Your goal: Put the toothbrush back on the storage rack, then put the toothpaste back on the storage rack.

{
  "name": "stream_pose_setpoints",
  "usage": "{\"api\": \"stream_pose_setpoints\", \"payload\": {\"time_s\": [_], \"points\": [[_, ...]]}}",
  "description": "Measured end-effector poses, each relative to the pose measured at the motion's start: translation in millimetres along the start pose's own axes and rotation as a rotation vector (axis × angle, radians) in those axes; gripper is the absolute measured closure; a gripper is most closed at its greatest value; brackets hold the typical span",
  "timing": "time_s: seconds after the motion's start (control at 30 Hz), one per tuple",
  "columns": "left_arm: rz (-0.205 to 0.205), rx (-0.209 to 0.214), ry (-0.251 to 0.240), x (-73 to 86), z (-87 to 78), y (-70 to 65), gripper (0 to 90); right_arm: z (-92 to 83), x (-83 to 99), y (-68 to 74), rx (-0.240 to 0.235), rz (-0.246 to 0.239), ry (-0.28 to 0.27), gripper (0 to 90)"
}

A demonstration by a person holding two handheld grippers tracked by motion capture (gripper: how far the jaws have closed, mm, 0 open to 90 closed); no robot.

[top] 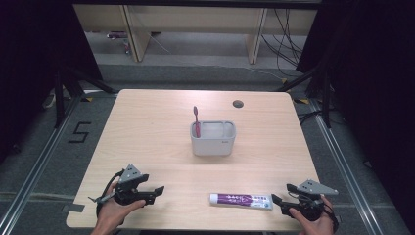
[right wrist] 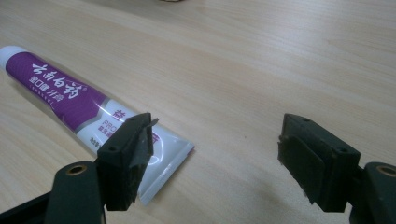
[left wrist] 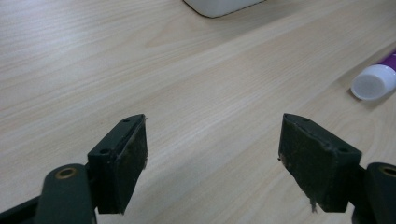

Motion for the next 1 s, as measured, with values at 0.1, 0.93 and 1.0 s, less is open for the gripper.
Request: {"api": "stream_pose_setpoints", "payload": {"time_s": [0.1,0.93,1.0], "points": [[0.013,0.011,0.015,4.4,-2.5,-2.0,23.4,0.2,0.2,-0.2,0.001,-0.002,0.000,26.9],[0.090,-0.041,0.084,25.2,-7.1,-12.7,23.6,-1.1,-1.7,5.6,-0.024,-0.031,0.002,28.4],[0.092,-0.036,0.087,24.7,-7.6,-13.4,23.6,-3.4,-3.3,9.5,-0.047,-0.033,-0.024,35.1]]}}
Point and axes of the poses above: each handheld gripper's, and its own axes: z roughly forward along the jaws, x roughly out of its underside, y roughly to its left, the point moved 4 cm from there along z, roughly forward along the jaws, and after that the axes turned 11 degrees about x, right-handed, at the moved point
